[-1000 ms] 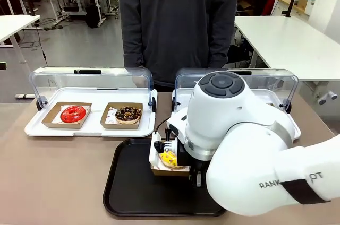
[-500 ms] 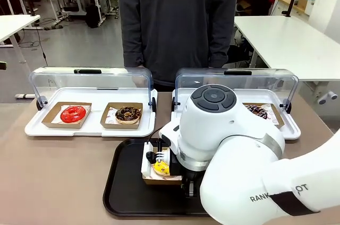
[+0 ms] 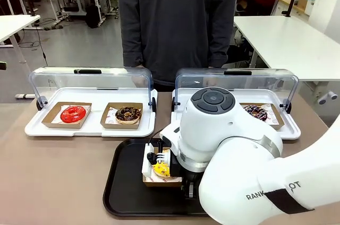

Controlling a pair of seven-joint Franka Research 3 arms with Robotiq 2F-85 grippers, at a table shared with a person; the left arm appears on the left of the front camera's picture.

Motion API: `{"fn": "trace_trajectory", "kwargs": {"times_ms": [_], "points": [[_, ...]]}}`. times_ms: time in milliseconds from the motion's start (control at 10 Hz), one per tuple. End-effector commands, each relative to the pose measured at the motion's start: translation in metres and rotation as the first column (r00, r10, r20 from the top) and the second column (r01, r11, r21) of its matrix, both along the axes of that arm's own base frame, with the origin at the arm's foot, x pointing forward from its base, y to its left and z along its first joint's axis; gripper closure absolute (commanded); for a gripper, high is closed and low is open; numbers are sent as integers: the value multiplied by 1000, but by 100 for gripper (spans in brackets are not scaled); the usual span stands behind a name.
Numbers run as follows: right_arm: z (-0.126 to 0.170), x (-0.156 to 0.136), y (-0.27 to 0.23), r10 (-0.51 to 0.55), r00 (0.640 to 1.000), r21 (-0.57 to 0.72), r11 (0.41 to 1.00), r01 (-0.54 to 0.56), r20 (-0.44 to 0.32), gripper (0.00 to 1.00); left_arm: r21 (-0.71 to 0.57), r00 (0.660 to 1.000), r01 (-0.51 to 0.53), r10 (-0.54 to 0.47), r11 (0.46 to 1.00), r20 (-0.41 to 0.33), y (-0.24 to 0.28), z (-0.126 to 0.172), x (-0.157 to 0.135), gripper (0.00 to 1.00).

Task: Move the third donut from the left to the tray.
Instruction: Pick up the Paper togo box containing the Donut indicated by the person and place it on the Handle tray.

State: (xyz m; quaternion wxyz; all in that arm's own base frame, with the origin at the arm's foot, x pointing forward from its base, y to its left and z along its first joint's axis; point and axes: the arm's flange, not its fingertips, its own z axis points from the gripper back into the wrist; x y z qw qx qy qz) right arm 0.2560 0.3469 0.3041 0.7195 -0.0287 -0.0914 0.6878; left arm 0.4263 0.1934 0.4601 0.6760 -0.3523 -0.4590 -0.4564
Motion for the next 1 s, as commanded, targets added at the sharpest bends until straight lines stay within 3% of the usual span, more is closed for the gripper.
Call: {"fn": "trace_trajectory", "kwargs": {"times_ms": [0, 100, 200, 400, 500, 700, 900], "points": [[-8, -24, -35, -23, 1000, -6, 1000, 23, 6, 56, -5, 1000, 3, -3, 1000, 5, -1, 1, -1, 0], [-7, -24, -35, -7, 1000, 5, 1000, 7, -14, 40, -5, 1000, 3, -3, 1000, 5, -1, 1, -1, 0], [-3, -25, -35, -1, 1000, 12, 1000, 1, -18, 0, -5, 1000, 3, -3, 1000, 5, -1, 1, -1, 0], [16, -28, -36, -8, 1000, 21, 1000, 8, 16, 0, -5, 1000, 3, -3, 1000, 5, -1, 1, -1, 0], [29, -29, -36, -9, 1000, 36, 999, 8, 24, 18, -5, 1000, 3, -3, 1000, 5, -1, 1, -1, 0], [53, -31, -37, -12, 1000, 35, 999, 12, 20, 0, -5, 1000, 3, -3, 1000, 5, -1, 1, -1, 0], [78, -27, -40, -20, 999, 37, 999, 19, 25, 0, -5, 1000, 3, -3, 1000, 5, -1, 1, -1, 0]]}}
